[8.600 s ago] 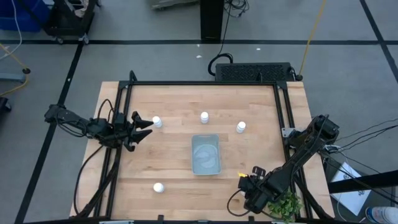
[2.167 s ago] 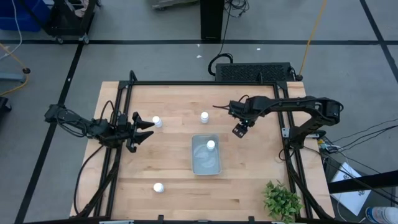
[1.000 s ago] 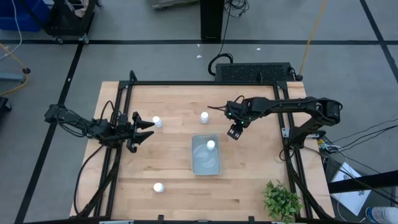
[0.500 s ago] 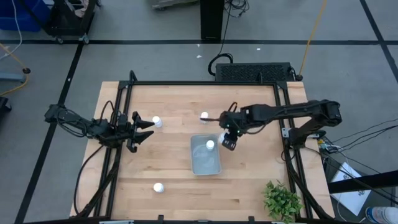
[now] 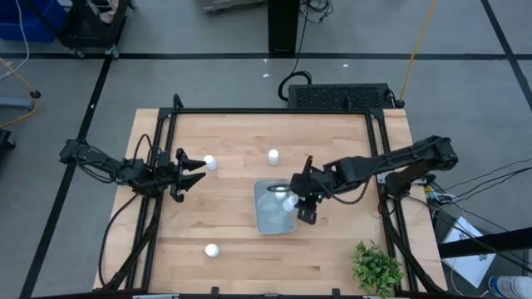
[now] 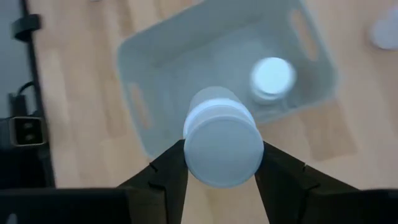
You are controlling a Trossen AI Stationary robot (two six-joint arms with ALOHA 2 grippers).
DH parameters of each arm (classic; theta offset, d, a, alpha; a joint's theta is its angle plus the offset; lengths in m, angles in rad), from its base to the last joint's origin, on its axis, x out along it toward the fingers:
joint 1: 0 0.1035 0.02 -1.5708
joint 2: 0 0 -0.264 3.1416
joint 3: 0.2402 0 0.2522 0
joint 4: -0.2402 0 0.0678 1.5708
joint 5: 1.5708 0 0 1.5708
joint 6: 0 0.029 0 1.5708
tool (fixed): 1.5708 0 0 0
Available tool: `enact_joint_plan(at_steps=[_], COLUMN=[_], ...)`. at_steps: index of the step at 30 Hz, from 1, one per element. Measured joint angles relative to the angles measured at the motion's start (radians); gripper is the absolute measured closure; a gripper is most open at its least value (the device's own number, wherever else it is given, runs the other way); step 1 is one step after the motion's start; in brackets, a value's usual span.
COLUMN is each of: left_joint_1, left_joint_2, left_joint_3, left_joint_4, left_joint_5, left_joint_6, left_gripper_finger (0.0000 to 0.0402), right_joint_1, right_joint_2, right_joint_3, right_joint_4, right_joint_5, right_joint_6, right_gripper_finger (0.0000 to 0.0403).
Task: Pick and place pill bottles into a basket
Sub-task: Put the white medicine bottle into the gray bin
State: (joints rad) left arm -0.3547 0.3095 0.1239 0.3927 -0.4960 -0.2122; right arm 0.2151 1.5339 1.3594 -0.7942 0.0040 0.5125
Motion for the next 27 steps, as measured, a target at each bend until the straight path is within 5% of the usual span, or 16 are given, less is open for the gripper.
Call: enact_joint_plan(at_steps=[27], left_joint_1=[0.001], left_joint_2=[0.0], left_joint_3=[0.0], left_joint_4=[0.018], left_joint_5=[-0.01], left_joint_6=[0.026], left_gripper_finger=[0.0192], right_joint_1=[0.033], right_joint_2=[0.377], right_joint_3=[0.182], right_joint_4=[-0.085], right_joint_5=[-0.035], right_joint_6=[-0.102], right_gripper_finger=[0.0253])
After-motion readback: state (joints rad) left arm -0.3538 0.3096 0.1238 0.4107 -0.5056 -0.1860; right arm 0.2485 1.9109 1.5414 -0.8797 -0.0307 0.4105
